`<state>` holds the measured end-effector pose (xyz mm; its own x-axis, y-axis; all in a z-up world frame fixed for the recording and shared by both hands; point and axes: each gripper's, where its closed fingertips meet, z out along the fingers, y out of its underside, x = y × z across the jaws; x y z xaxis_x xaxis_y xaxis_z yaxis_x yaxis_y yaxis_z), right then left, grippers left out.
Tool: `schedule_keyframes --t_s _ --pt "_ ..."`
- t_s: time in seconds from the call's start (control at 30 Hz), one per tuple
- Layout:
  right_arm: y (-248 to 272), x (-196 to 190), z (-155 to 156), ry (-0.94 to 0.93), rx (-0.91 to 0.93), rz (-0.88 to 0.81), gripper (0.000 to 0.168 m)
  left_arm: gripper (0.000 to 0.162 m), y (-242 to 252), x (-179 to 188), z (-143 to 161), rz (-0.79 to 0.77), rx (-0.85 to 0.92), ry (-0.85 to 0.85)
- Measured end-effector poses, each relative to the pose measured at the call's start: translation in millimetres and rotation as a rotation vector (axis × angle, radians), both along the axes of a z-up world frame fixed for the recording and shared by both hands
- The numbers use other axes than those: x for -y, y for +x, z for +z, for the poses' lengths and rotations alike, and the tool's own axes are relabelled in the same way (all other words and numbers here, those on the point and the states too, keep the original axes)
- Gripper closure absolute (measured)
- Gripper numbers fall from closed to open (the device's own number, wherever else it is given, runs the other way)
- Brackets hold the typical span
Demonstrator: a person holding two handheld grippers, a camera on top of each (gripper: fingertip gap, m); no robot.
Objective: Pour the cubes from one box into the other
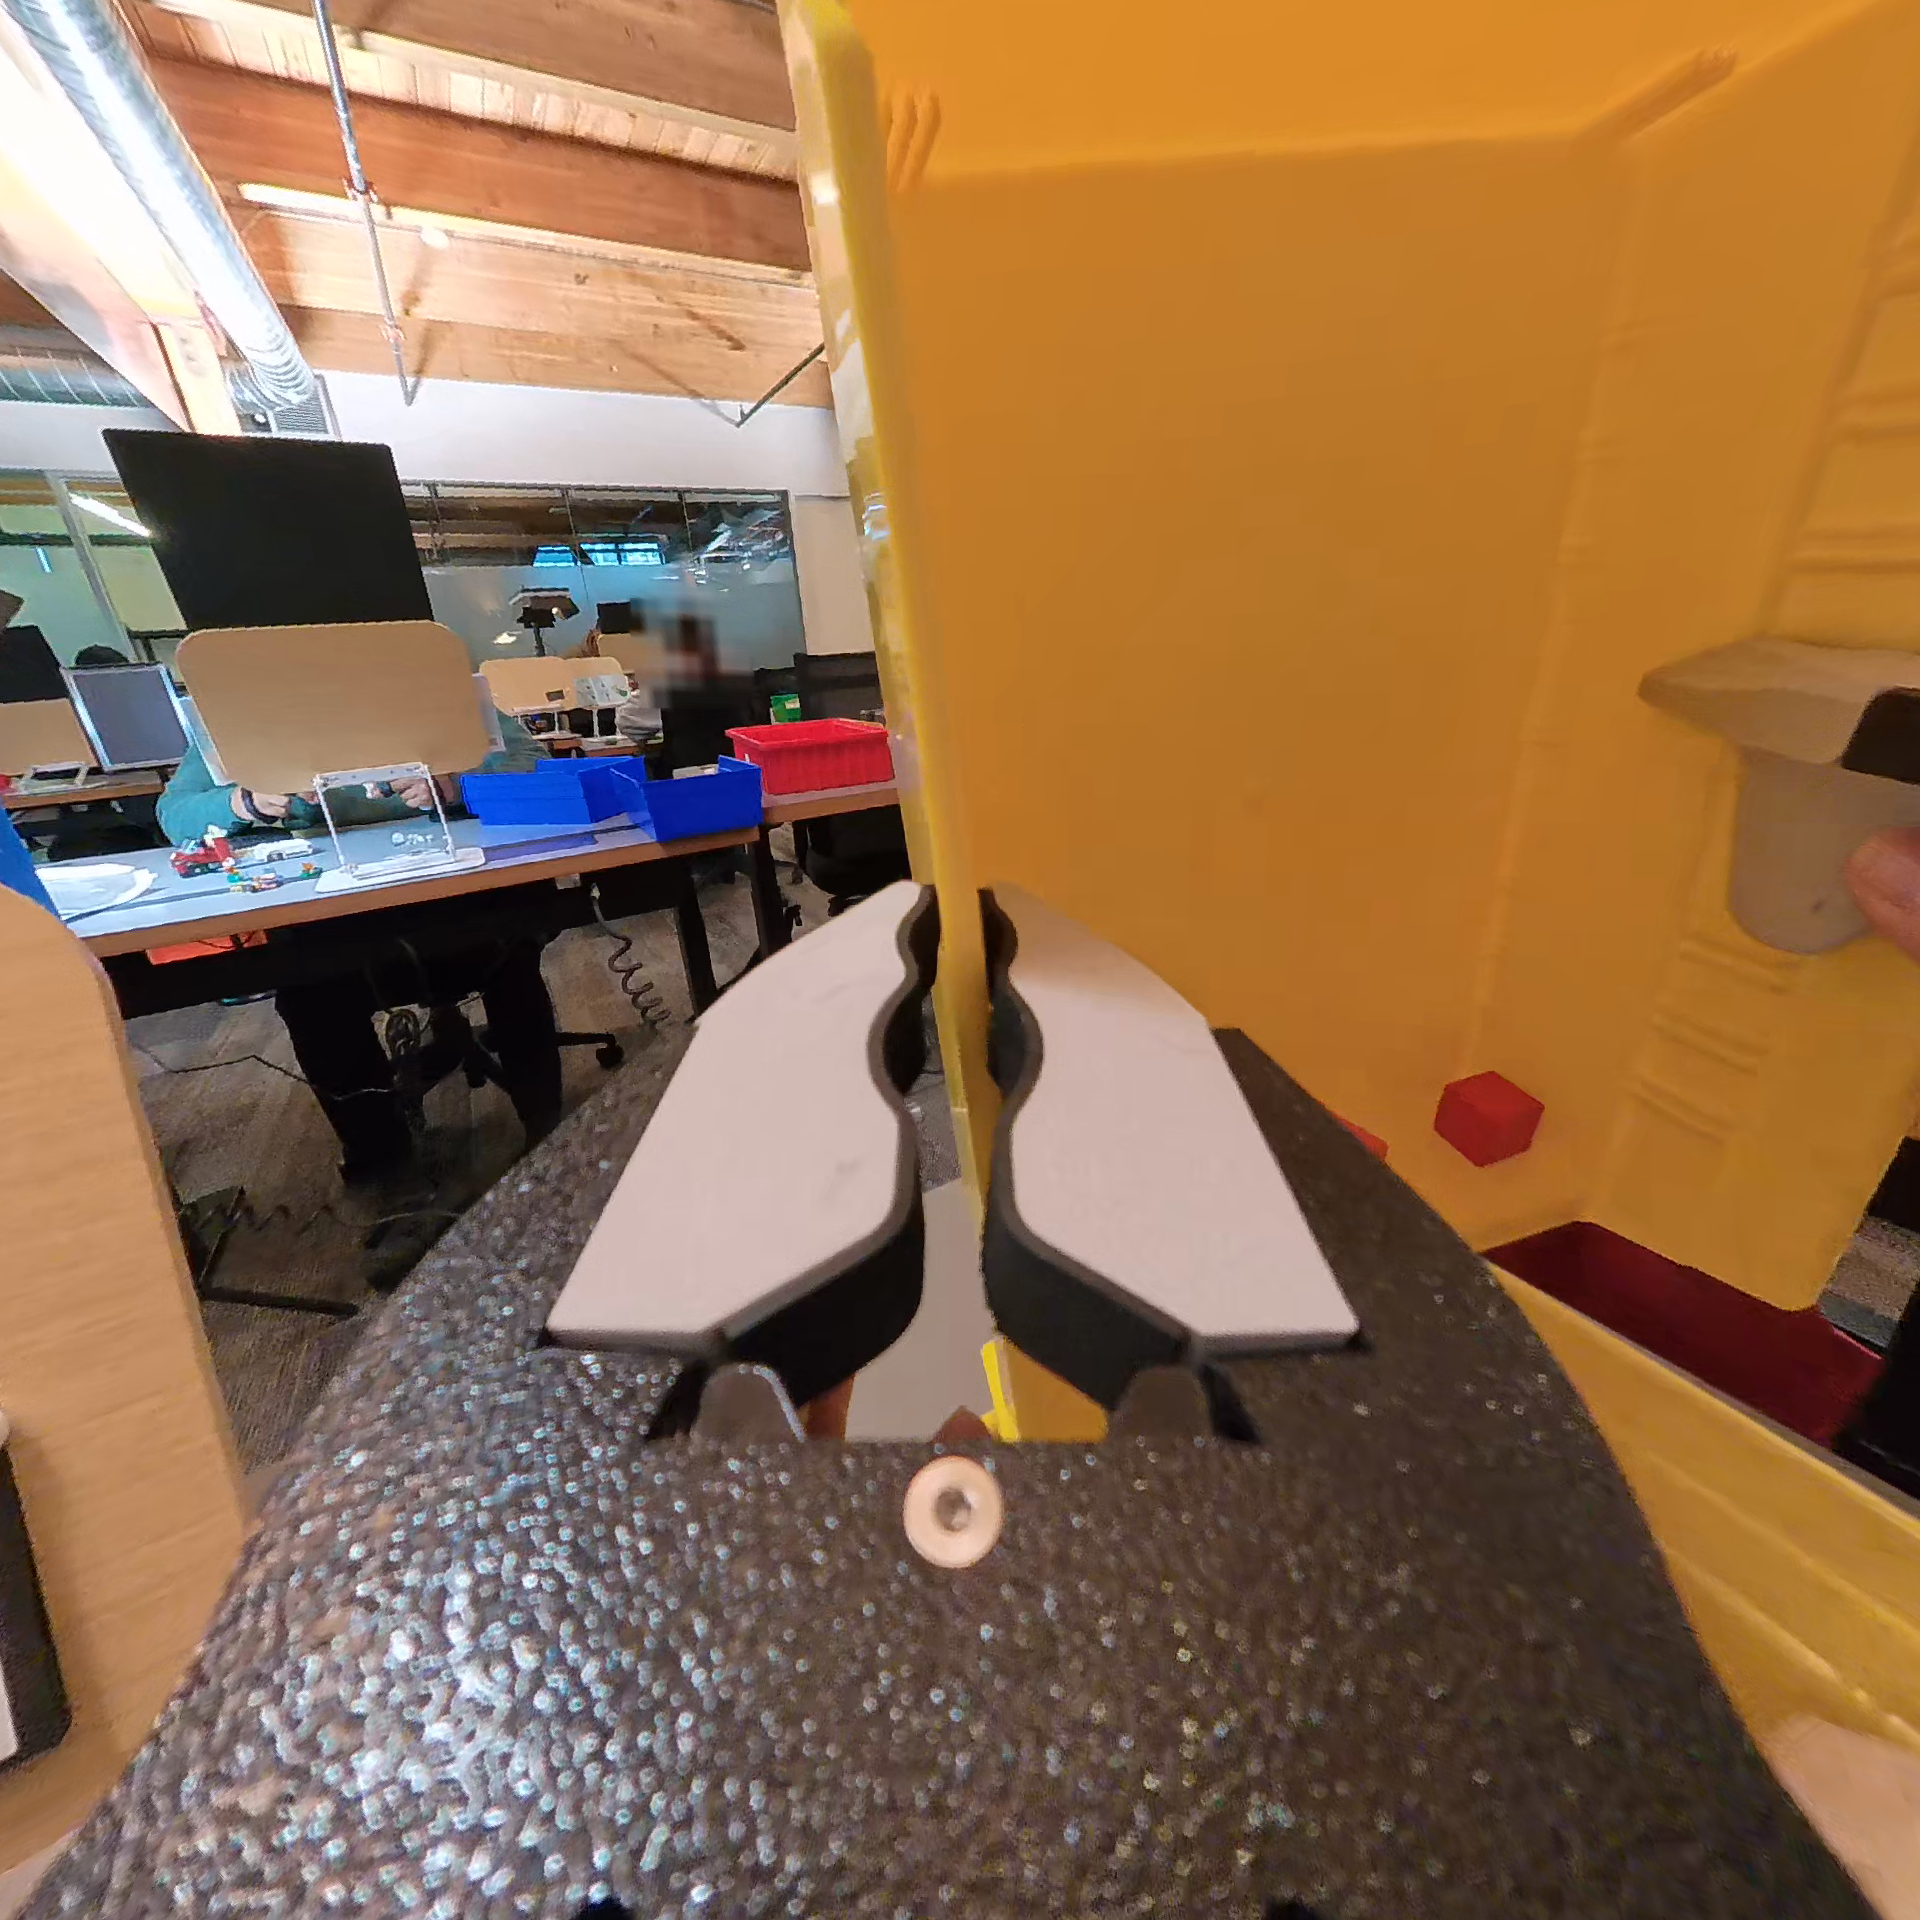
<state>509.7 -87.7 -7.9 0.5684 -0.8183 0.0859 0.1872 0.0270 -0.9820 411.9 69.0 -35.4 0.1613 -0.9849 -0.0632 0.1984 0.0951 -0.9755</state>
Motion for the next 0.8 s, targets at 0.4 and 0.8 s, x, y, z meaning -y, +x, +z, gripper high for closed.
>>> schedule_keyframes --t_s 0.4,0.8 --pt "-20 10 28 0.123 0.096 0.006 0.164 0.155 -19 10 29 -0.031 0.135 0.014" --pt "-30 9 52 0.149 0.149 0.010 0.164 0.155 -29 8 55 -0.030 0.172 0.041"
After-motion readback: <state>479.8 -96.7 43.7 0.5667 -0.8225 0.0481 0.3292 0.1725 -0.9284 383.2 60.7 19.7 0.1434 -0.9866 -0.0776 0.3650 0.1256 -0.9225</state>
